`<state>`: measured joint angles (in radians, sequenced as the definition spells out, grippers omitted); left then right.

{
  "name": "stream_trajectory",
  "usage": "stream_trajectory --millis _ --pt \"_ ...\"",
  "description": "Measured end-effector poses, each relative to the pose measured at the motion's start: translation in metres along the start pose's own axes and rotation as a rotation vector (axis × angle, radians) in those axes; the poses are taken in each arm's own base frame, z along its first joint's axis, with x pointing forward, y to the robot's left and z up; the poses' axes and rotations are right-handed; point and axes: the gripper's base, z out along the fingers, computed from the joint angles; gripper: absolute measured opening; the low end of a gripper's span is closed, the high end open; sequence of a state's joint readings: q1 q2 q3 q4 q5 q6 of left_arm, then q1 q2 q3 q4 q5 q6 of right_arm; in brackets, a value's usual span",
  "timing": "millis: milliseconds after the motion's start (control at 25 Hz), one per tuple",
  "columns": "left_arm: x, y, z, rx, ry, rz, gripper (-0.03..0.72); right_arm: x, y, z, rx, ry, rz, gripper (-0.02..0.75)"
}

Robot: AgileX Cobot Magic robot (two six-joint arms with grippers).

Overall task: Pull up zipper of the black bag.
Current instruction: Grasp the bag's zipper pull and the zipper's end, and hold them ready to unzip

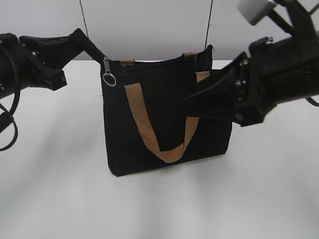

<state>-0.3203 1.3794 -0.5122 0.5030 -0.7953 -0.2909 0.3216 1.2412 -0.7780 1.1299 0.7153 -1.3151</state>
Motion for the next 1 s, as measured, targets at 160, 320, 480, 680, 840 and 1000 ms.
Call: stream_trajectory --millis 160,320,480,680,840,1000 --pt "0.000 0.000 0.000 0.000 -0.002 -0.009 -0.006 -0.017 -0.008 0.031 -0.054 0.031 -0.045 0.389" --pt "0.000 0.000 0.000 0.001 -0.005 -0.042 -0.006 -0.029 -0.010 0.058 -0.099 0.050 -0.095 0.389" --pt "0.000 0.000 0.000 0.002 -0.005 -0.075 -0.006 -0.041 -0.013 0.083 -0.131 0.057 -0.132 0.389" --pt "-0.001 0.000 0.000 0.002 -0.006 -0.103 -0.006 -0.053 -0.021 0.102 -0.127 0.049 -0.150 0.389" --pt "-0.001 0.000 0.000 0.002 -0.006 -0.147 -0.006 -0.055 -0.027 0.111 -0.119 0.050 -0.148 0.359" --pt "-0.001 0.000 0.000 0.005 -0.011 -0.172 -0.006 -0.051 -0.031 0.119 -0.116 0.064 -0.137 0.329"
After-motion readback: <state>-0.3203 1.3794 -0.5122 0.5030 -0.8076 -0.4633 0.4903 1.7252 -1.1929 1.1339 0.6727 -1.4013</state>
